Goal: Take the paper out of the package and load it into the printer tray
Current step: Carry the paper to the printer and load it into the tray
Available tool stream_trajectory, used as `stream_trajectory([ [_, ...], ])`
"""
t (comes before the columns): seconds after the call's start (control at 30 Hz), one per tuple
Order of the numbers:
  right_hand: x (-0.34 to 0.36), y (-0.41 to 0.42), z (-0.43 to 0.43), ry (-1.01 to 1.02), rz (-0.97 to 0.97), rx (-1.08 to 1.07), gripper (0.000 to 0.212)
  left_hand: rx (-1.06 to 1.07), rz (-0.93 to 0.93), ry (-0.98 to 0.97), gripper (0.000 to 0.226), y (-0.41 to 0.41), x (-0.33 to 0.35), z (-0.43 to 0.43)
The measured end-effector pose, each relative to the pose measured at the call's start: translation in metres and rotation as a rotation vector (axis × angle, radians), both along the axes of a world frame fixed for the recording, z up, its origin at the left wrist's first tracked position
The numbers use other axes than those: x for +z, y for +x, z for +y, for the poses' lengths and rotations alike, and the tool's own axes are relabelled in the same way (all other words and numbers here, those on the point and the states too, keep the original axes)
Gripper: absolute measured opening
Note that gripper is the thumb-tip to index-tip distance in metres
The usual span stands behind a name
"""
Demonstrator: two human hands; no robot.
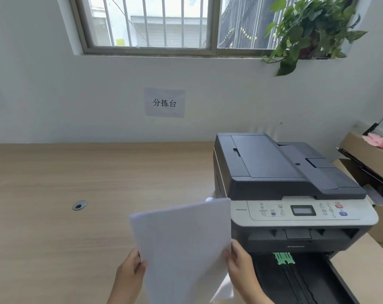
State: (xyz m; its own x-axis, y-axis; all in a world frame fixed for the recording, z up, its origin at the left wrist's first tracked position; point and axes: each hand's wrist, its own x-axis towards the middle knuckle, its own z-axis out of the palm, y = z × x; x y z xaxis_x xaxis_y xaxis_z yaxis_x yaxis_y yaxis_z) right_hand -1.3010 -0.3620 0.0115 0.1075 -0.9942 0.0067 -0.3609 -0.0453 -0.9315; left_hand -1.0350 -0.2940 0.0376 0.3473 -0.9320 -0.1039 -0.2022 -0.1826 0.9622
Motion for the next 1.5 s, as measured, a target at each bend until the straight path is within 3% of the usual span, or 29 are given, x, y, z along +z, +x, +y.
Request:
stream_trajectory([
  [0.07, 0.015, -0.004, -0.008, 0.027, -0.007, -0.019, 0.055, -0.04, 0.017, 0.007, 0.04, 0.004, 0.014, -0.006],
  [0.13, 0.023, -0.01, -0.016, 0.025, -0.011, -0.047, 0.047, -0.097, 0.08, 0.008, 0.036, 0.004, 0.028, -0.013],
  [0.43, 0.062, -0.064, -0.002, 0.063, -0.004, -0.153, 0.065, -0.339, 0.222, 0.074, 0.033, -0.033, 0.048, -0.044],
  [0.7, 0.084, -0.136, 0.017, 0.059, -0.058, -0.194, 0.043, -0.459, 0.275, 0.085, 0.028, -0.11, 0.065, -0.043],
  [0.87, 0.081, -0.193, 0.035, 0.118, -0.06, -0.133, 0.045, -0.413, 0.295, 0.133, 0.023, -0.17, 0.057, -0.024],
  [1.1, 0.026, -0.298, 0.064, 0.272, -0.028, -0.095, 0.054, -0.332, 0.35, 0.297, 0.025, -0.286, 0.021, 0.03],
  [1.27, -0.017, -0.34, 0.076, 0.418, 0.018, -0.099, 0.049, -0.065, 0.412, 0.42, 0.02, -0.336, -0.007, 0.058],
  [1.37, -0.027, -0.347, 0.073, 0.493, 0.118, -0.103, 0.051, 0.008, 0.381, 0.448, 0.041, -0.353, -0.019, 0.061],
  [1.5, -0.04, -0.347, 0.059, 0.564, 0.155, -0.117, 0.048, 0.045, 0.371, 0.499, 0.024, -0.364, -0.026, 0.053],
])
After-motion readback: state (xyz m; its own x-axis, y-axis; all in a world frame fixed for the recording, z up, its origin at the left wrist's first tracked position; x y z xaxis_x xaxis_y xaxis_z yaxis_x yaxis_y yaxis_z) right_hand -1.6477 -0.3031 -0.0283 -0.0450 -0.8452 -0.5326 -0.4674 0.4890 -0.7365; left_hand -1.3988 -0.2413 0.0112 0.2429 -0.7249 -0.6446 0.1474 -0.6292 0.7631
